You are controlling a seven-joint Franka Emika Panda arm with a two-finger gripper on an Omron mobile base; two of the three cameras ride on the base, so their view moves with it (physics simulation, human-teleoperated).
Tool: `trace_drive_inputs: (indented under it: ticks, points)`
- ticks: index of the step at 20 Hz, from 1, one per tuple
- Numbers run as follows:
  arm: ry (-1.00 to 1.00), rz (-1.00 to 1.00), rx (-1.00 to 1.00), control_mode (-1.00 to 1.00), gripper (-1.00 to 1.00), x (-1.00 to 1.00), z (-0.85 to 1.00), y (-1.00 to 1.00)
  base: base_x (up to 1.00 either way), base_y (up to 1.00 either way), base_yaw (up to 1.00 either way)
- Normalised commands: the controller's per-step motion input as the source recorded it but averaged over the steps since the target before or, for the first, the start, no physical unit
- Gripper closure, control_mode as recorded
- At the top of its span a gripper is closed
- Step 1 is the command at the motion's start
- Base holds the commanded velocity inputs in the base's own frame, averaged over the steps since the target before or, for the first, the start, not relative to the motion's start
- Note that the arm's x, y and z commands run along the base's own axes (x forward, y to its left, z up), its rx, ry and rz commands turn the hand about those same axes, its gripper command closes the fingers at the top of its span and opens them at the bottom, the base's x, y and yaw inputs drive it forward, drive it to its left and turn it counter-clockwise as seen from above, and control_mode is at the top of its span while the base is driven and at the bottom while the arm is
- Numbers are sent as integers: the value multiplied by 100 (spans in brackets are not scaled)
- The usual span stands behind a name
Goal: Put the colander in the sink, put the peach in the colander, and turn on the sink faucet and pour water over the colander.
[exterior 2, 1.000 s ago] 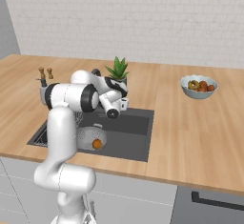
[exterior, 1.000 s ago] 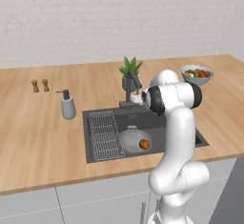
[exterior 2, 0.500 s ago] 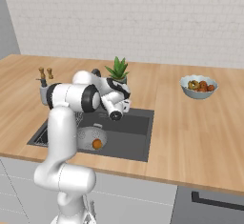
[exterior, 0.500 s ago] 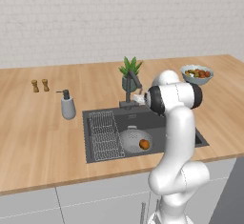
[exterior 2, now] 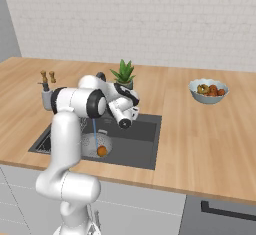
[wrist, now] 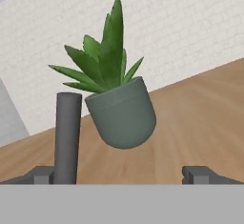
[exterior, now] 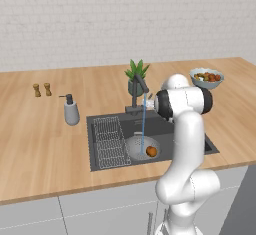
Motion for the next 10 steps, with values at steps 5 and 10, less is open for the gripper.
trace_drive_inputs:
  ticks: [5, 10]
  points:
    - [1, 0, 1, -100, -100, 0, 0, -35, 0, 0, 0]
    - [0, 0, 0, -100, -100, 0, 0, -8, 0, 0, 0]
